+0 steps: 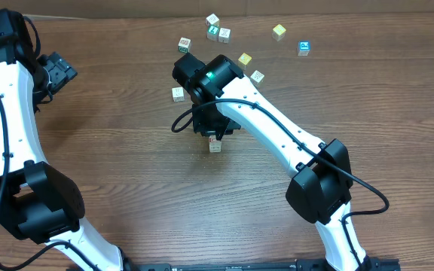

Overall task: Form a tower
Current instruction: 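Lower the 'H' block onto the top of the tower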

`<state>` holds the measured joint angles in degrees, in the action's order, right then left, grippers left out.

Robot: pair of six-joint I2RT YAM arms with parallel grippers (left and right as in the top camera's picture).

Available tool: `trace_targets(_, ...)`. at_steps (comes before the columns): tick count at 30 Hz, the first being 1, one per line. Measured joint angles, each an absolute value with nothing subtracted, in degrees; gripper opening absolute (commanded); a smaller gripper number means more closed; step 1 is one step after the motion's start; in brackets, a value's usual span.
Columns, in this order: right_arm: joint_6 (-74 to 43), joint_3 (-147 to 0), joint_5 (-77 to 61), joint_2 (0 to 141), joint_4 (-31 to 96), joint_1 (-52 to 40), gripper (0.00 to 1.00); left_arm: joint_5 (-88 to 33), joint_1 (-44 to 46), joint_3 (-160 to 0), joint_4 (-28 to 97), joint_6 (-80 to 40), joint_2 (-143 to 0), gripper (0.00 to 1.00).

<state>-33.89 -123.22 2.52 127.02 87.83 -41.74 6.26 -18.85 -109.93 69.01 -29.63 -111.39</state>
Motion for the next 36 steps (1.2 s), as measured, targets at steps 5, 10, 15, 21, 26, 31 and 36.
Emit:
trace_targets(5,-33.9,-123.2,2.6,127.0,87.4,-41.7,0.25,6.3,-18.9,-109.9,69.0,-29.6,-111.4,1.00)
trace_targets(10,-33.9,-123.2,2.6,127.0,87.1,-41.7,0.25,6.3,-18.9,-109.9,69.0,-29.6,-111.4,0.99)
trace_targets(15,-33.9,-123.2,2.6,127.0,87.2,-41.7,0.25,6.3,-18.9,-109.9,69.0,-29.6,-111.4,0.99)
trace_targets(21,-33.9,-123.2,2.6,127.0,87.7,-41.7,0.25,6.3,-18.9,-109.9,69.0,-29.6,-111.4,0.99)
trace_targets(26,-33.9,-123.2,2.9,127.0,87.5,-41.7,0.25,6.3,-18.9,-109.9,69.0,-29.6,-111.4,1.00)
trace_targets(31,-33.9,-123.2,3.2,127.0,87.5,-41.7,0.25,6.3,-18.9,-109.9,69.0,-29.6,-111.4,0.99)
trace_targets(36,-33.9,-123.2,3.3,127.0,87.4,-41.7,0.25,6.3,-18.9,-109.9,69.0,-29.6,-111.4,1.00)
